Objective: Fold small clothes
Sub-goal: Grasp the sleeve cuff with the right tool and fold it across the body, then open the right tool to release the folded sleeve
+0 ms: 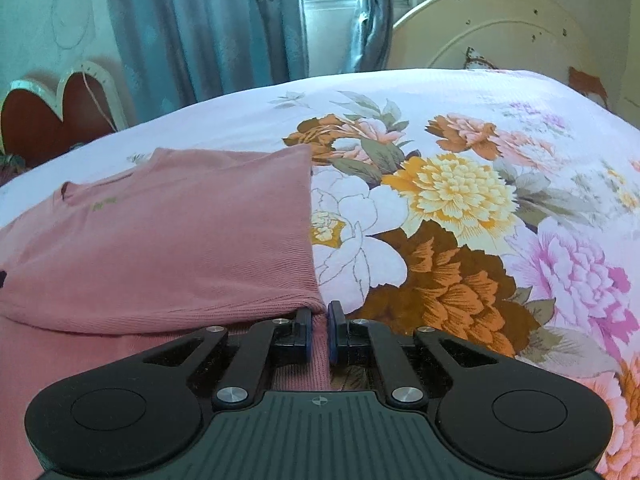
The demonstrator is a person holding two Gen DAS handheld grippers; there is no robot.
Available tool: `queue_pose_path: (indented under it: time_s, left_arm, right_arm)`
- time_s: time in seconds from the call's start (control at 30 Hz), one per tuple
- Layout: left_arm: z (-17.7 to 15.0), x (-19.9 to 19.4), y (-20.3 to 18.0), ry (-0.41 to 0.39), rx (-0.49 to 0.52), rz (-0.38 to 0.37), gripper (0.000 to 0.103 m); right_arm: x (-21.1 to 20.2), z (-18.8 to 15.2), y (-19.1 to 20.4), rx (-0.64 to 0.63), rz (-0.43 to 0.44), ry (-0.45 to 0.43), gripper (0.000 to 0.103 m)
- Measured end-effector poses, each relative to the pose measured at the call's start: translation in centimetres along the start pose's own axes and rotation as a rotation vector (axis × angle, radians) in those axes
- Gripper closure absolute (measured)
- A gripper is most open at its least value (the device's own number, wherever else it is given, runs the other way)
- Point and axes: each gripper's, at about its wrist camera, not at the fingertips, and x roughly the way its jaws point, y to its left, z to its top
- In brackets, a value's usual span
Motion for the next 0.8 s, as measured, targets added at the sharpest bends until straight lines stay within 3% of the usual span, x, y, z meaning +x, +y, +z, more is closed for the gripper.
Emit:
queue_pose_path:
  time_s: [0.13,0.2,0.27,0.4,0.53,0.57,0.6,0.67,0.7,0.73,0.8]
  left_arm:
    - [0.1,-0.2,0.1,0.020,-0.014,-0.015,0.063]
    - [0.5,-0.9,0.7,-0.007,-0.032,-0.008,0.031]
    - [1.2,-1.4,1.2,-0.048,-0.044,-0.021,0.027]
    - [3.1,0.8,2.2,-0.004,-0.064,-0.025,0.036]
    - [4.4,4.4,2.3,0.092,-0.090,-0.046,0.043]
    - [4.6,4.8,2.1,0.088,-0.082,-0.047,0.052]
    - [4.6,5.1,2.0,0.093,-0.074,-0.051,0.072]
    - [4.6,5.7,1.8,0.096,-0.063,-0.042,0.094]
    - [4.5,5.8,1.7,0.084,-0.076,-0.046,0.094]
    - [4.3,5.8,1.7,0.075,-0.077,-0.041,0.094]
    - [4.0,5.6,1.7,0.061,-0.074,-0.032,0.094]
  right_arm:
    - [-0.3,0.1,0.2,-0.027,0.003,0.019,0.096]
    - [-1.1,0.2,0.2,-0.055,0.011,0.030,0.096]
    - [-2.7,0.2,-0.5,-0.054,0.026,-0.002,0.096]
    - [-3.6,1.7,-1.6,0.015,0.053,-0.052,0.096]
    - [-0.5,5.4,-1.3,0.059,0.101,-0.056,0.096]
    - [0.5,6.3,-1.4,0.087,0.126,-0.053,0.096]
    - [2.1,7.4,-1.7,0.124,0.155,-0.047,0.096]
    - [4.9,9.0,-2.3,0.176,0.186,-0.025,0.096]
    - [6.2,9.6,-2.6,0.202,0.197,-0.011,0.091]
    - [7.2,10.0,-3.0,0.223,0.199,-0.002,0.068]
    - [8.6,10.7,-3.5,0.245,0.206,-0.012,0.050]
